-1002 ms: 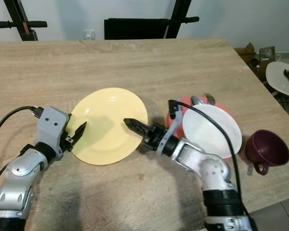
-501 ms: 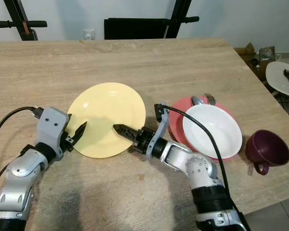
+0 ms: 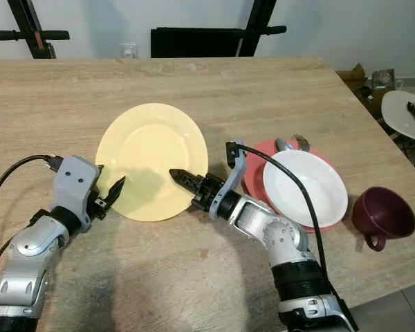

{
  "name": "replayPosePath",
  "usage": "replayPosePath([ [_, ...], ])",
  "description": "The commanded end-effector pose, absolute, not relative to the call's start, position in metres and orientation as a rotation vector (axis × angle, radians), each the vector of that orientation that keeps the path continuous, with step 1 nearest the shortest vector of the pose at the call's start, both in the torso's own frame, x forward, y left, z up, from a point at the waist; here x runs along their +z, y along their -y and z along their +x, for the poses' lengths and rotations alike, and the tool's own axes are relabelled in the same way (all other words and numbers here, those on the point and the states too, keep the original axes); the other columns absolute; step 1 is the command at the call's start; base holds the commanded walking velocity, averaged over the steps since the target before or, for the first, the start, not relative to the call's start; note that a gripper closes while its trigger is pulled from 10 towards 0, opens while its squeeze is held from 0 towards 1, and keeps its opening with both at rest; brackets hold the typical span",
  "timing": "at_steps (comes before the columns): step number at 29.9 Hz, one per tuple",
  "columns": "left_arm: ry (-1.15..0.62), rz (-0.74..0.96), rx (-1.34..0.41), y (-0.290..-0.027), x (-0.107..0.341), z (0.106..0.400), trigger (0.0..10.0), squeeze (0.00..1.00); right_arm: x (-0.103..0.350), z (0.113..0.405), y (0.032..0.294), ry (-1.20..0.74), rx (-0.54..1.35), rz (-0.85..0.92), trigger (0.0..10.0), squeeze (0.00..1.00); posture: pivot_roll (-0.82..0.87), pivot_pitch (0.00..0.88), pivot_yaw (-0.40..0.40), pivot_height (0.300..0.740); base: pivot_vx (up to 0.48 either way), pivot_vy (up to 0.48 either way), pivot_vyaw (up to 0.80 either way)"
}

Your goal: Setting the table

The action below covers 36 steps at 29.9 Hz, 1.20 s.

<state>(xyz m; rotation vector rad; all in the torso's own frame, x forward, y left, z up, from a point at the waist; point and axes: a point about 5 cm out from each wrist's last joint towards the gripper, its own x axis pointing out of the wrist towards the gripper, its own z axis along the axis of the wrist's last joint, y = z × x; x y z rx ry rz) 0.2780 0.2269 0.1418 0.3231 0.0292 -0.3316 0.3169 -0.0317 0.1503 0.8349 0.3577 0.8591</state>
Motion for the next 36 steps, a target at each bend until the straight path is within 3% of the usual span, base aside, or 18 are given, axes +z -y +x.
replayPosePath([
  [1, -0.201, 0.29, -0.348, -0.225, 0.108, 0.27, 10.0, 0.0, 0.145, 0.317, 0.032, -0.359, 0.843, 0.845, 0.0, 0.0, -0.02, 0.151, -0.096, 0.74, 0.0, 0.0, 0.0],
  [5, -0.101, 0.213, -0.322, -0.223, 0.128, 0.277, 10.0, 0.0, 0.145, 0.319, 0.035, -0.341, 0.814, 0.842, 0.0, 0.0, -0.02, 0.15, -0.093, 0.74, 0.0, 0.0, 0.0],
  [8, 0.12, -0.032, -0.379, -0.211, 0.19, 0.282, 10.0, 0.0, 0.156, 0.321, 0.042, -0.287, 0.802, 0.868, 0.0, 0.0, -0.02, 0.149, -0.09, 0.74, 0.0, 0.0, 0.0],
  [13, 0.328, -0.128, -0.392, -0.206, 0.254, 0.279, 10.0, 0.0, 0.196, 0.322, 0.059, -0.088, 0.788, 0.874, 0.0, 0.0, 0.0, 0.149, -0.076, 0.74, 0.0, 0.0, 0.0],
  [14, 0.328, -0.128, -0.392, -0.206, 0.254, 0.279, 10.0, 0.0, 0.196, 0.322, 0.059, -0.088, 0.788, 0.874, 0.0, 0.0, 0.0, 0.149, -0.076, 0.74, 0.0, 0.0, 0.0],
  [16, 0.373, -0.142, -0.322, -0.209, 0.268, 0.278, 10.0, 0.0, 0.228, 0.316, 0.078, 0.096, 0.751, 0.855, 0.0, 0.0, 0.01, 0.143, -0.053, 0.74, 0.0, 0.0, 0.0],
  [22, 0.304, -0.124, -0.189, -0.209, 0.249, 0.285, 10.0, 0.0, 0.247, 0.31, 0.098, 0.246, 0.644, 0.866, 0.2, 0.0, 0.01, 0.141, -0.041, 0.74, 0.0, 0.0, 0.0],
  [23, 0.272, -0.096, -0.151, -0.208, 0.242, 0.287, 10.0, 0.0, 0.25, 0.309, 0.1, 0.277, 0.614, 0.834, 10.0, 0.0, 0.0, 0.138, -0.03, 0.74, 0.0, 0.0, 0.0],
  [27, 0.175, 0.044, -0.105, -0.196, 0.221, 0.29, 10.0, 0.0, 0.267, 0.305, 0.111, 0.415, 0.474, 0.698, 10.0, 0.0, 0.0, 0.132, -0.021, 0.74, 0.0, 0.0, 0.0],
  [30, 0.172, 0.012, -0.108, -0.188, 0.222, 0.29, 10.0, 0.0, 0.277, 0.307, 0.117, 0.485, 0.384, 0.526, 10.0, 0.0, 0.0, 0.13, -0.014, 0.74, 0.0, 0.0, 0.0],
  [36, 0.16, -0.064, -0.114, -0.174, 0.224, 0.288, 10.0, 0.0, 0.289, 0.311, 0.124, 0.539, 0.313, 0.504, 10.0, 0.0, 0.0, 0.129, -0.009, 0.74, 0.0, 0.0, 0.0],
])
